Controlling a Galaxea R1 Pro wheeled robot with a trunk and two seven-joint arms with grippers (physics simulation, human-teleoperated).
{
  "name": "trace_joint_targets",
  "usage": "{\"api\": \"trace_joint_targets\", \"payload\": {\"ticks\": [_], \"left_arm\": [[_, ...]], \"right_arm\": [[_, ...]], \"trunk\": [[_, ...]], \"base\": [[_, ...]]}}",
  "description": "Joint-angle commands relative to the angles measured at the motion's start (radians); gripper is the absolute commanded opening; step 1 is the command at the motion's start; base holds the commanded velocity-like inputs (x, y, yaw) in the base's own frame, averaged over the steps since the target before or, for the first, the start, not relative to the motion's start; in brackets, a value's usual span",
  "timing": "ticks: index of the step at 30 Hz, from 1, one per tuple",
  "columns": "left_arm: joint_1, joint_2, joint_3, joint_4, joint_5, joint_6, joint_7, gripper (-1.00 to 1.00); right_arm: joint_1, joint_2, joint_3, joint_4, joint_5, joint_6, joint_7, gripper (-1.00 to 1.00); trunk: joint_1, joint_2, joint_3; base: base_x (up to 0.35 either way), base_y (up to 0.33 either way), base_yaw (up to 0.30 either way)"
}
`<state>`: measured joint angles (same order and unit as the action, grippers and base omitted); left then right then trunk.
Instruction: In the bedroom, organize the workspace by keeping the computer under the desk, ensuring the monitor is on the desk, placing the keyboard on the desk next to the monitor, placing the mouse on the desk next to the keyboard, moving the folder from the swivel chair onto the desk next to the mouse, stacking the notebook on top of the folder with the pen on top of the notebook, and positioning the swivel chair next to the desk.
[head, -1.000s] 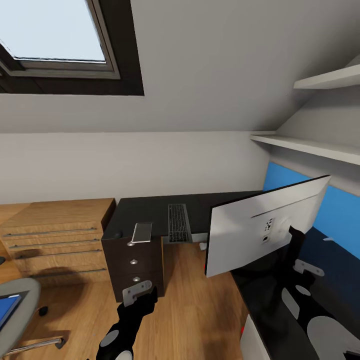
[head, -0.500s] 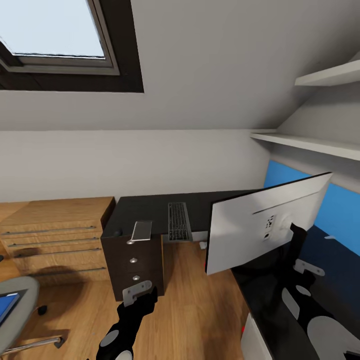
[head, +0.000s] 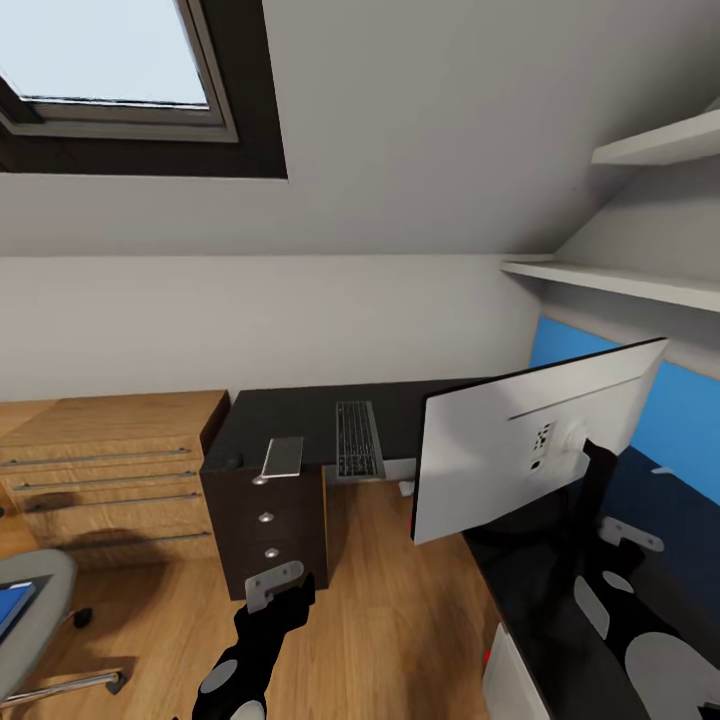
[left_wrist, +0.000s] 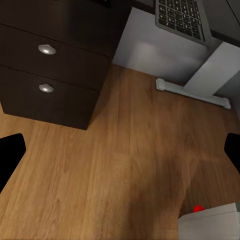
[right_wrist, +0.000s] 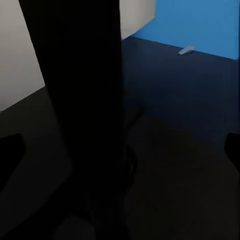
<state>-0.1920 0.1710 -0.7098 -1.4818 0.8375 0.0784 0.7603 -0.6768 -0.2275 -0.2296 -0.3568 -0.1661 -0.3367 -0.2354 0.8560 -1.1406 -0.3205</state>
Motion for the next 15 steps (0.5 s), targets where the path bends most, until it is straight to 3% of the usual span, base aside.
{"api": "trace_joint_targets", "payload": {"ticks": [1, 15], "left_arm": [[-0.001, 0.001, -0.002, -0.002, 0.002, 0.004, 0.007, 1.00], [-0.001, 0.001, -0.002, -0.002, 0.003, 0.004, 0.007, 1.00]], "right_arm": [[-0.001, -0.004, 0.001, 0.001, -0.010, -0.013, 0.001, 1.00], [-0.001, -0.013, 0.001, 0.001, -0.010, -0.025, 0.001, 1.00]], "trunk": [[0.004, -0.008, -0.004], [0.058, -0.106, -0.048]], "base": [[0.000, 0.000, 0.000], [0.000, 0.000, 0.000]]}}
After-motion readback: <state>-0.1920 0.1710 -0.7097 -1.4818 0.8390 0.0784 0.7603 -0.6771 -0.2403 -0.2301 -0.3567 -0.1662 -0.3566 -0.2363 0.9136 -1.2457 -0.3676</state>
